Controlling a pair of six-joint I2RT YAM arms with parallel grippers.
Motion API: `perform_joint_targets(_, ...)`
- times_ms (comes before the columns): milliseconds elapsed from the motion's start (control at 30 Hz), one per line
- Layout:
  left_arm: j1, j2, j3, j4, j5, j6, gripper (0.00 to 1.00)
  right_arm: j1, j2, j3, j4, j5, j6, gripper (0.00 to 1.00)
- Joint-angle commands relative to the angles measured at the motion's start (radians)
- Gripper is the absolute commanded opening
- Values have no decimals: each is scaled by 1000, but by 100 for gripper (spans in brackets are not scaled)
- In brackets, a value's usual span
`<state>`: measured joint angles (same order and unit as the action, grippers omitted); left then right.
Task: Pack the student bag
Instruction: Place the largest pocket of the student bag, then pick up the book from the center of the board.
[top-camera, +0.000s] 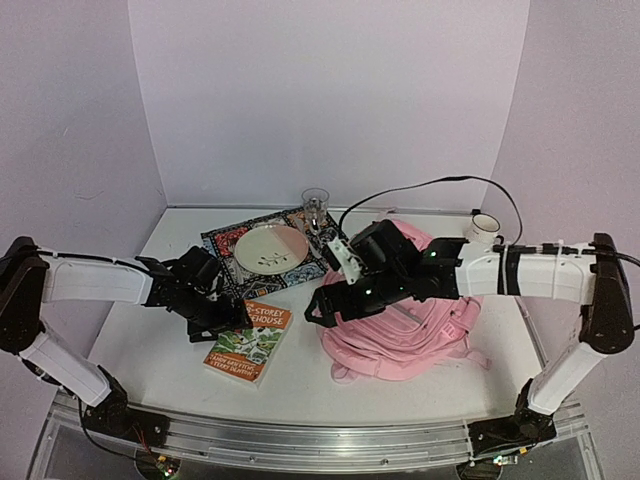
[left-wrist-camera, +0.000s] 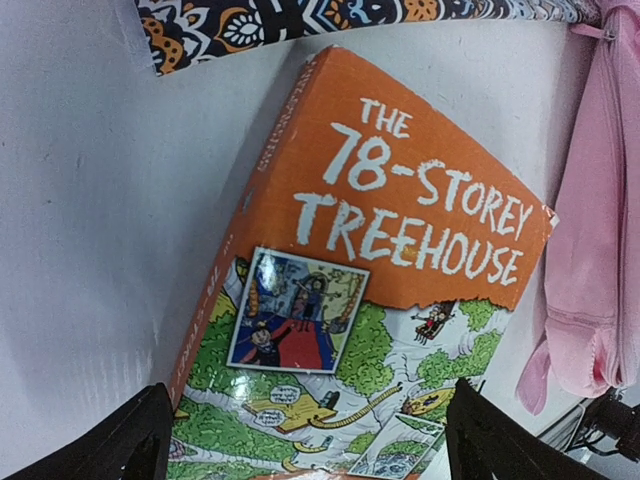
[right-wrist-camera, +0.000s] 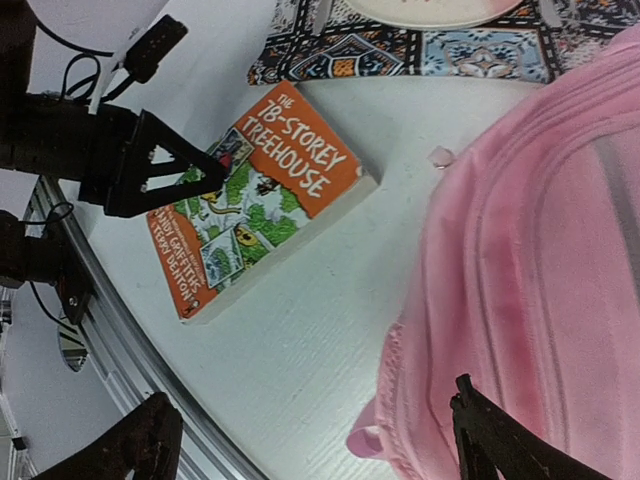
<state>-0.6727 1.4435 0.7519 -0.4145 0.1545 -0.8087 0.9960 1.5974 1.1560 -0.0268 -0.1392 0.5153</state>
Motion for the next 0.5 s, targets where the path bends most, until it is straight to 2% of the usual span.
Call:
perform_joint_targets(0,2,34,-35,80,105,-8,94,19,100,87,75,-77,93,94)
perform_joint_targets(300,-61,-15,-70,170,205,-94,90,23,289,145,89,-136,155,92)
perform_joint_targets(467,-61,-107,-85,180,129,-129,89,24,350,161,98,-149,160,84)
